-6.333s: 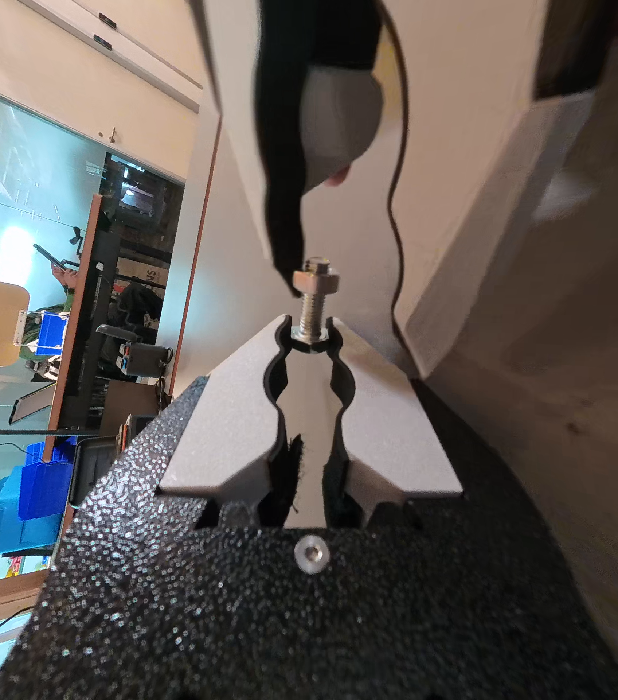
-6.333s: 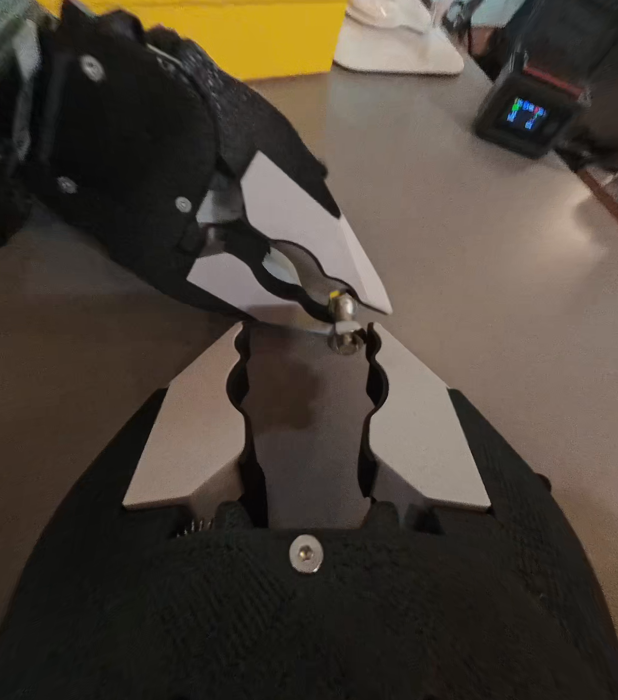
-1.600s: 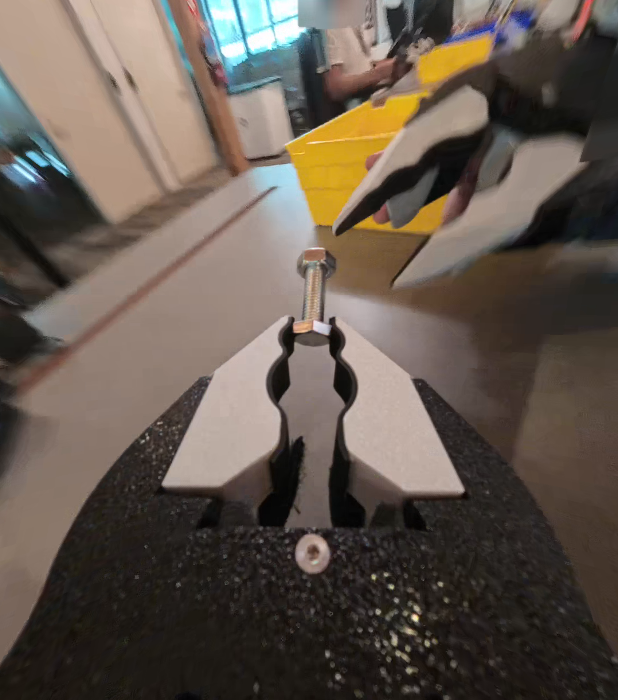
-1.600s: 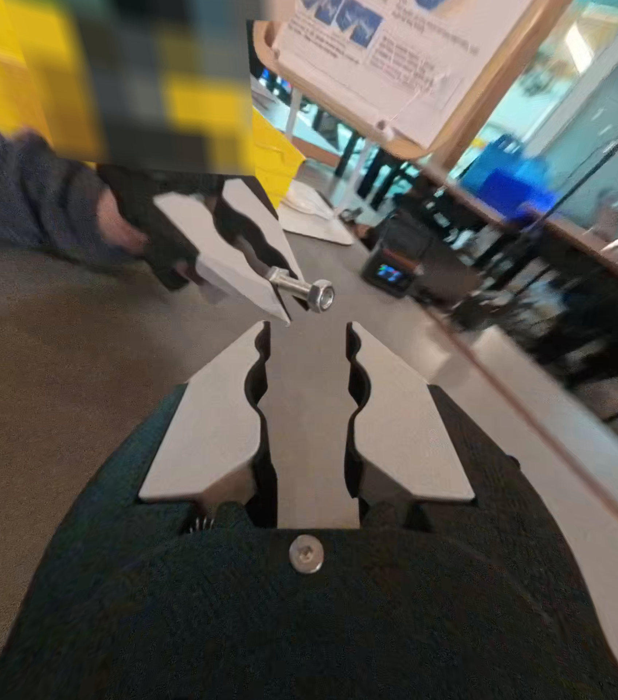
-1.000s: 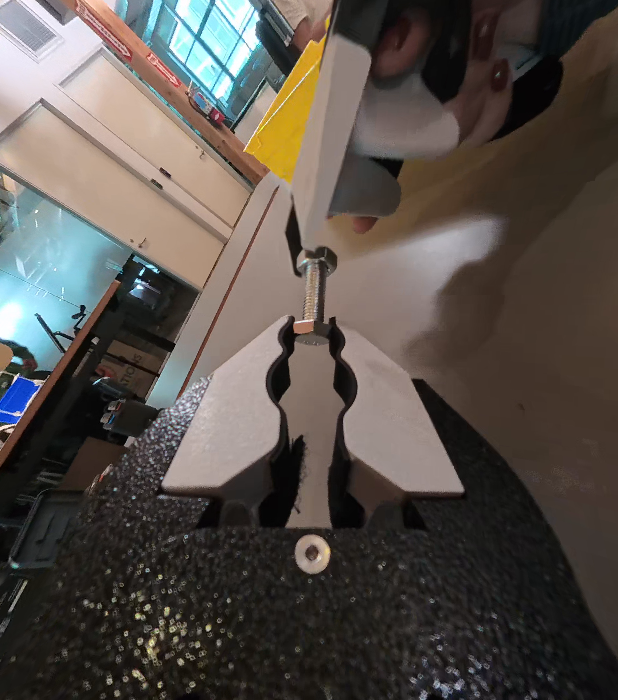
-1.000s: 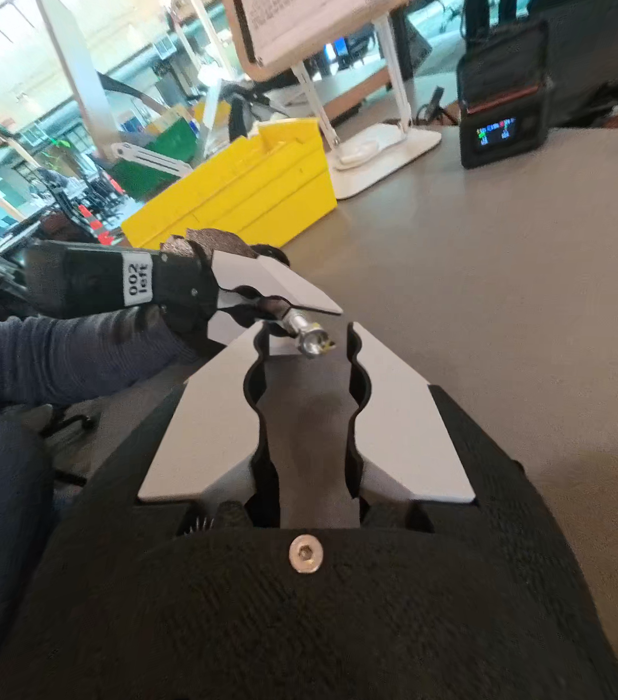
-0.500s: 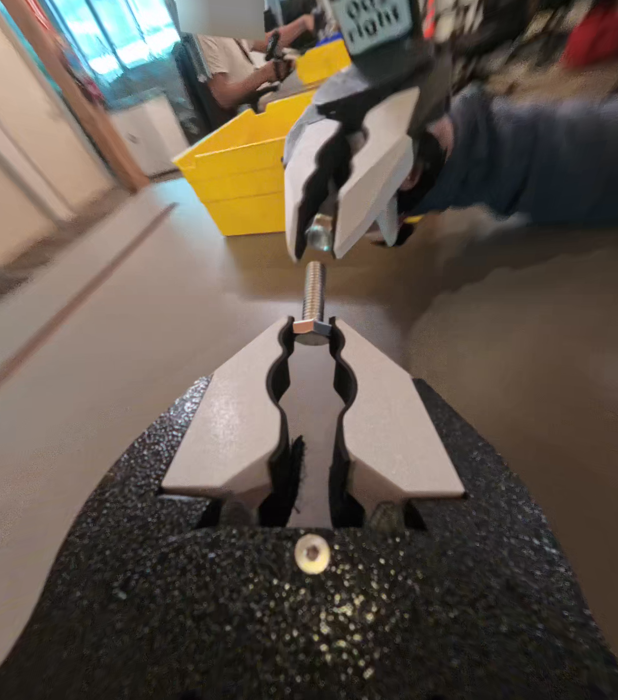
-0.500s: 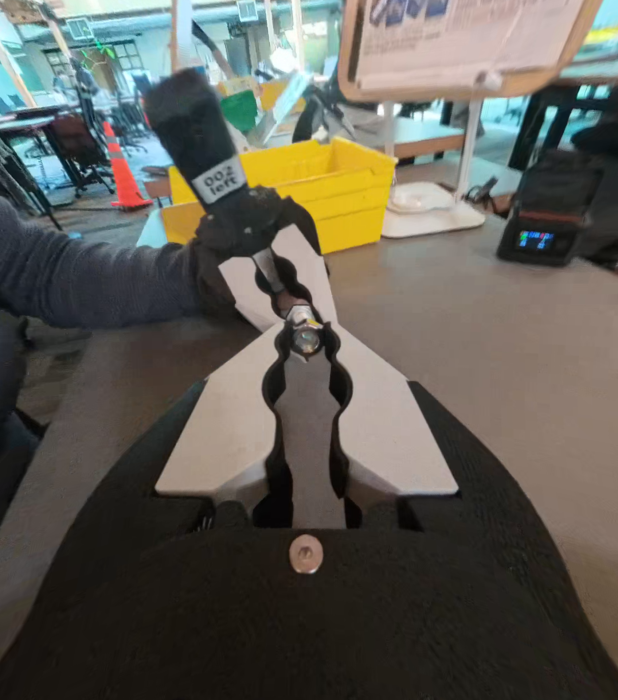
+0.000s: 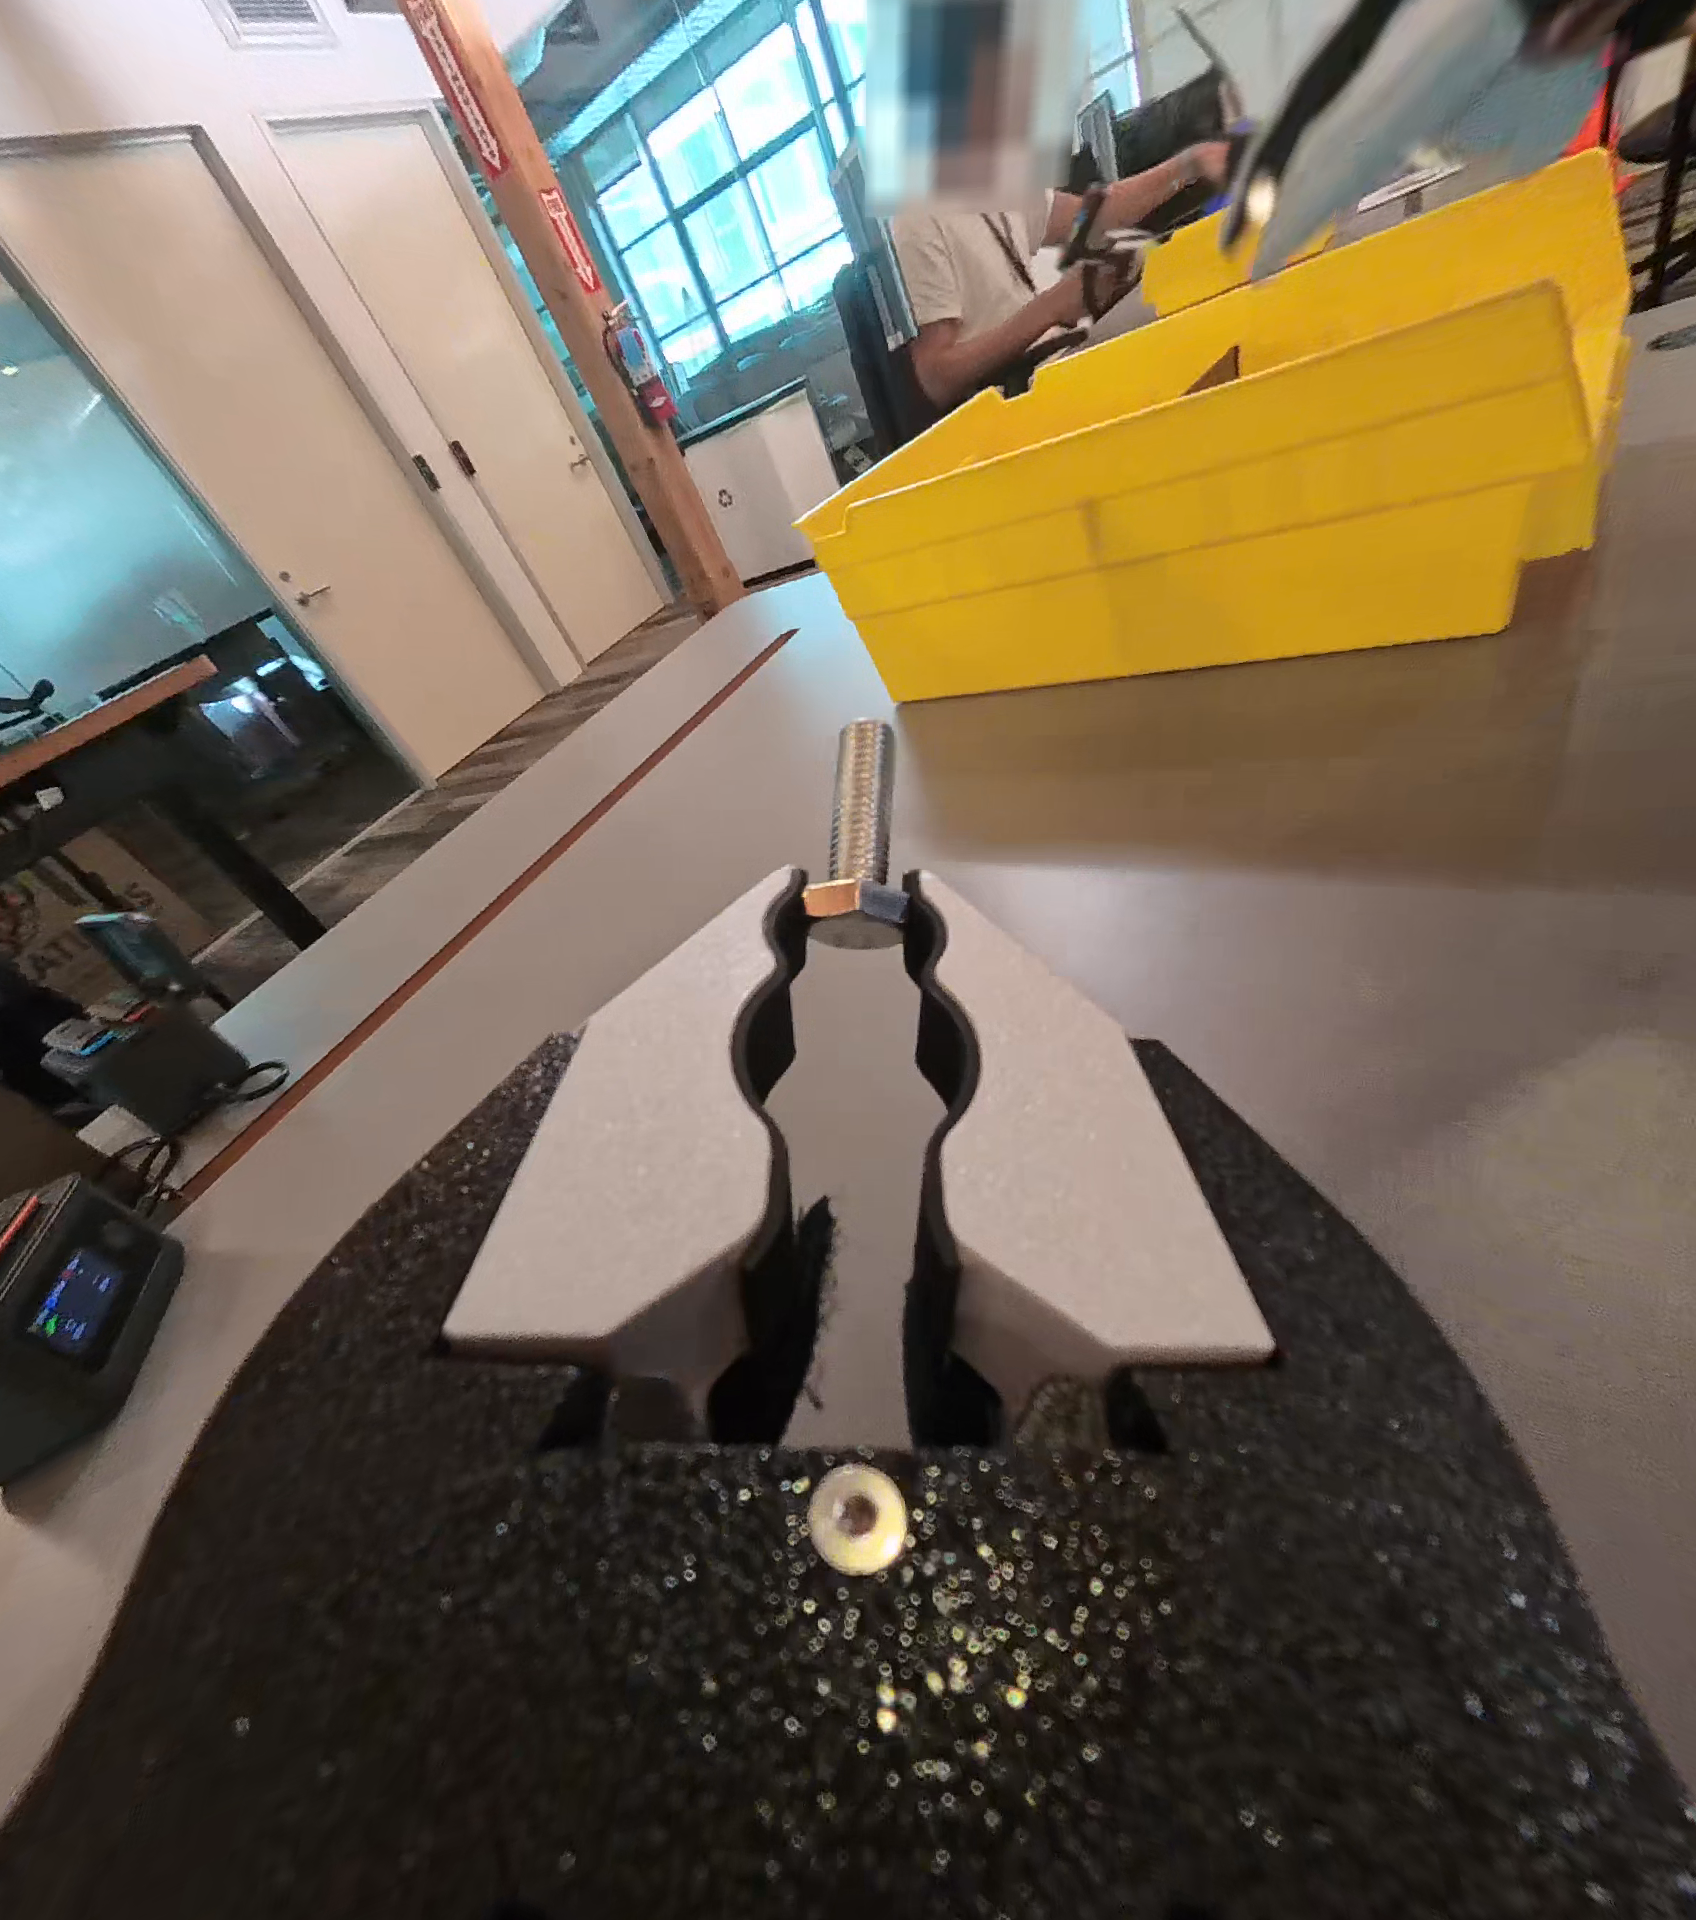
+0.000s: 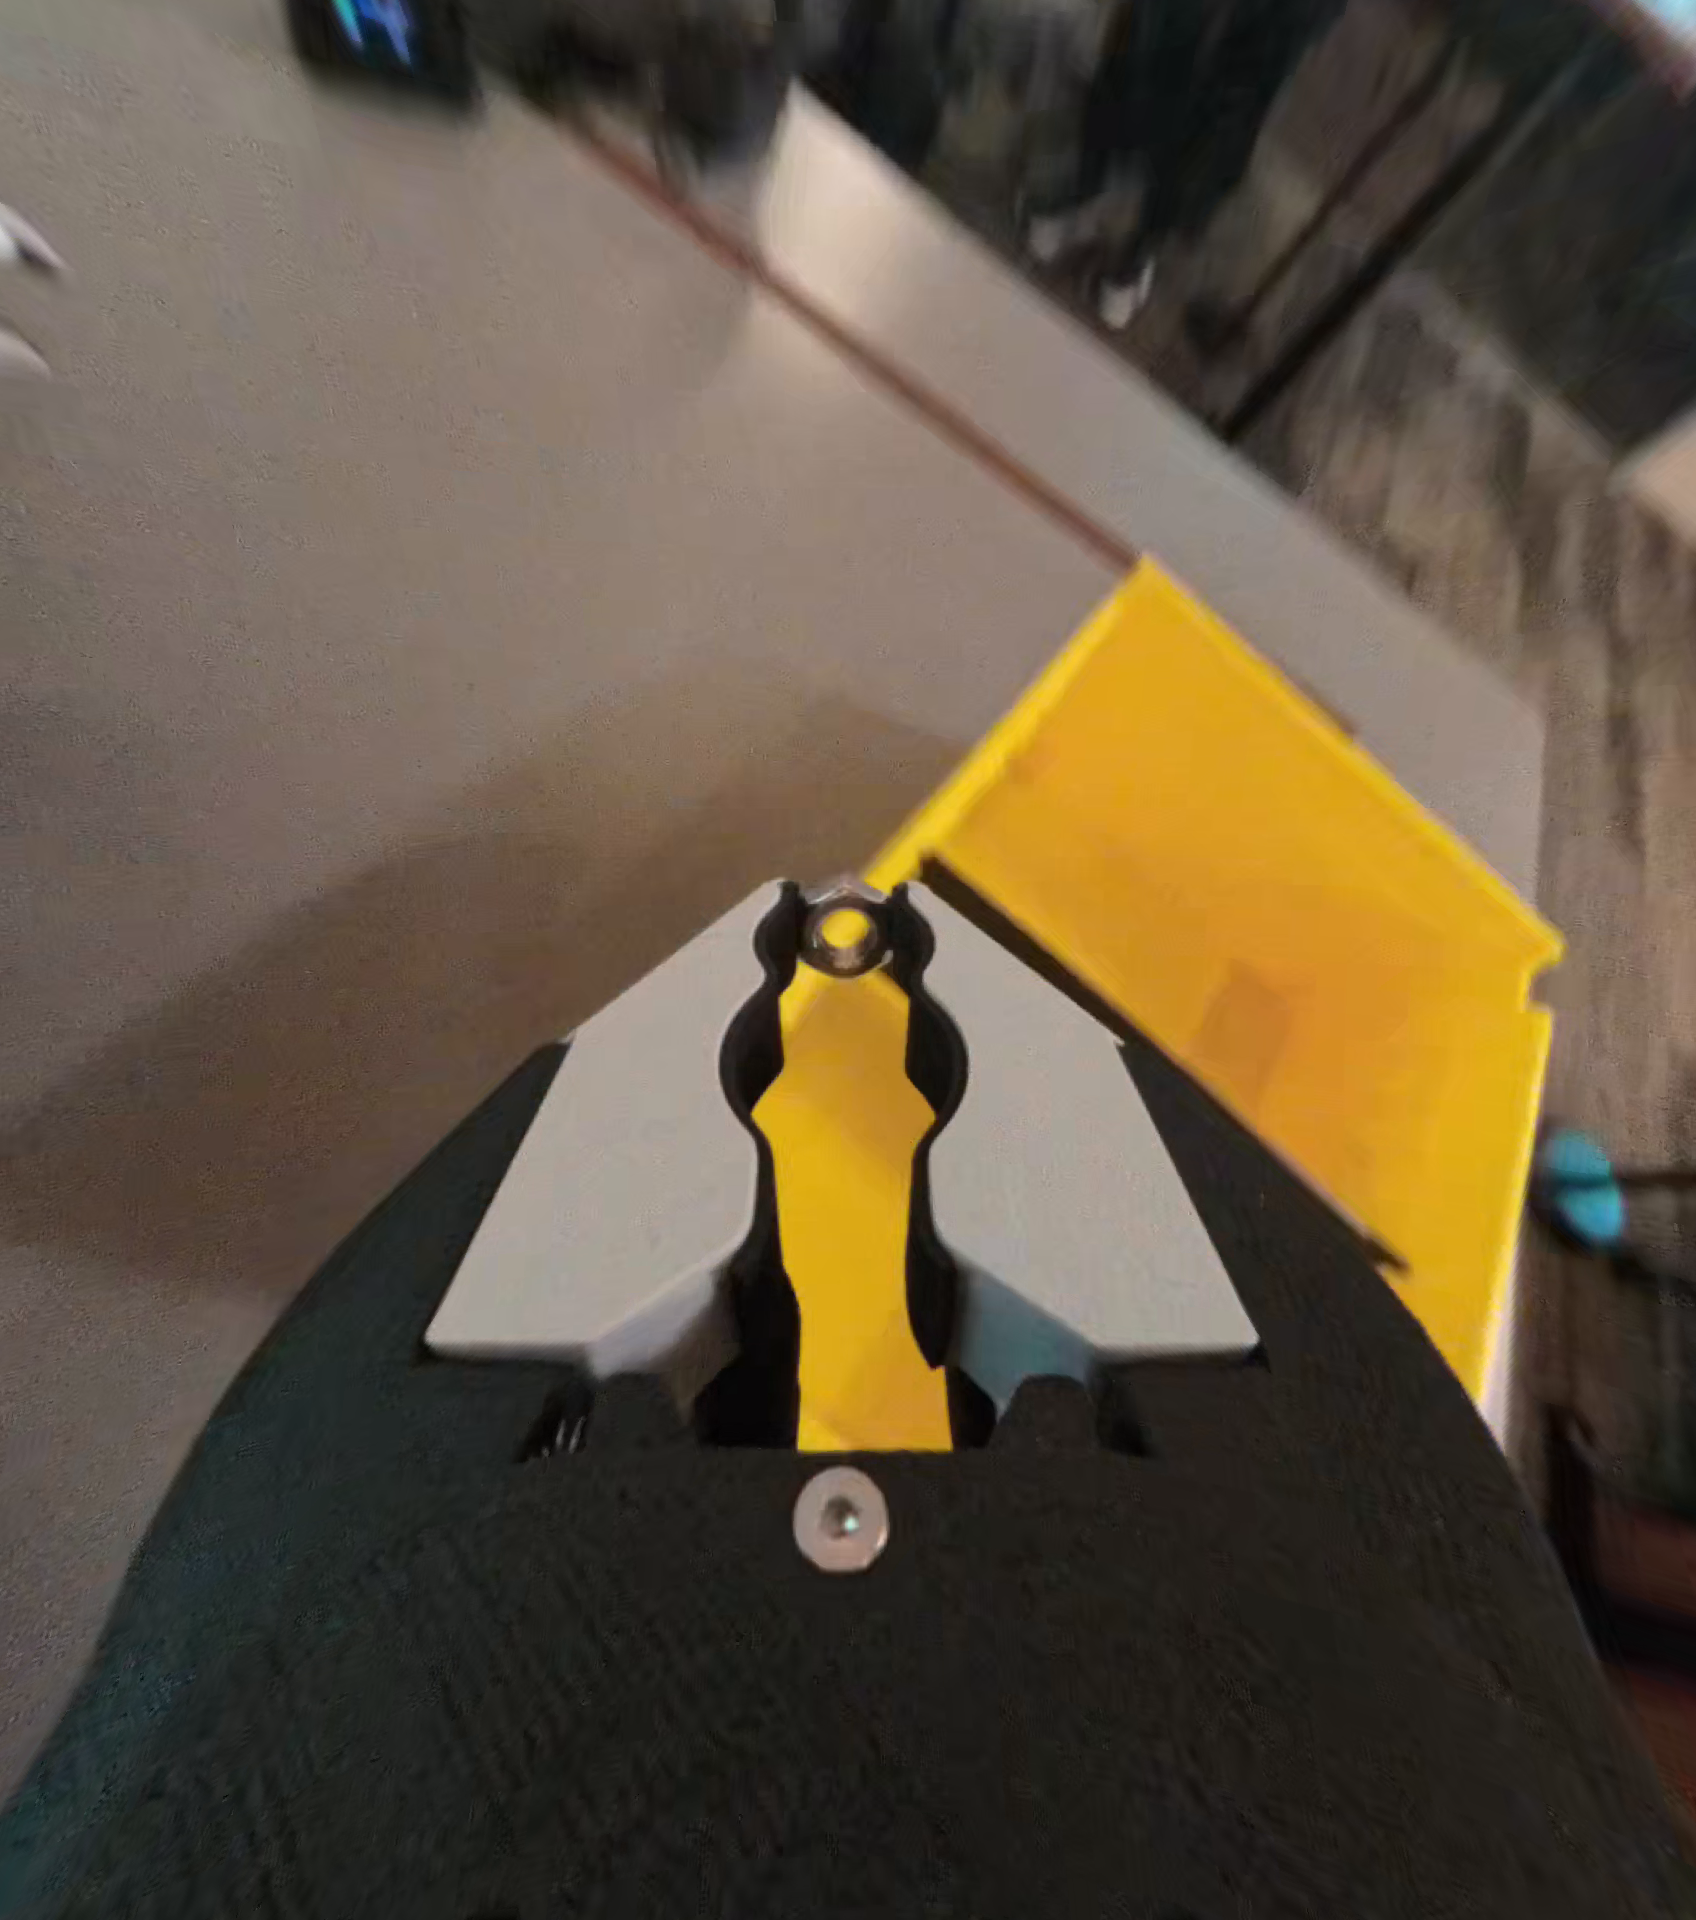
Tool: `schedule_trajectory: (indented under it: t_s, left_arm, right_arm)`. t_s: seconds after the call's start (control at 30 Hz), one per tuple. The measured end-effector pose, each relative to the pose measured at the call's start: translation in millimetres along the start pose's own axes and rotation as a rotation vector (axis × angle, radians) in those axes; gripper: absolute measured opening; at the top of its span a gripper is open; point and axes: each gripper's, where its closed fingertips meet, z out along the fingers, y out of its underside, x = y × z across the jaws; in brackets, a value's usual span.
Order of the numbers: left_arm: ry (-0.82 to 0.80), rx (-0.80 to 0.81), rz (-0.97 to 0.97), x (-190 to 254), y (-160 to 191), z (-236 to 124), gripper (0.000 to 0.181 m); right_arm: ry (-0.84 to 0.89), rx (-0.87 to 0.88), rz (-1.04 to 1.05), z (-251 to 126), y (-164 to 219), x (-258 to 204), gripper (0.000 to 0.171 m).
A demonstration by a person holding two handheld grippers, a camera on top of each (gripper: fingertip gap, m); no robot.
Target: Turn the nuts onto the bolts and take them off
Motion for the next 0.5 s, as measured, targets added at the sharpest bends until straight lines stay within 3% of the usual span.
schedule_trajectory:
  t_s: [0.1,0.23,0.27,0.37,0.5]
  left_arm:
    - [0.036,-0.014,0.021,8.4,1.8,3.4,0.016]
    - [0.068,-0.026,0.047,16.1,3.2,5.0,0.016]
    - [0.077,-0.031,0.050,17.9,4.2,5.2,0.016]
    - [0.092,-0.040,0.058,21.4,5.4,5.5,0.016]
    - [0.098,-0.027,0.076,24.3,2.5,5.5,0.016]
  right_arm:
    - [-0.064,-0.422,0.043,15.0,88.8,25.4,0.016]
    - [-0.184,-0.642,0.058,36.4,139.7,25.9,0.016]
    - [-0.198,-0.665,0.071,39.2,145.1,24.3,0.016]
    - [-0.203,-0.687,0.095,39.1,148.6,23.5,0.044]
    - [0.044,-0.462,0.152,14.0,94.4,50.2,0.039]
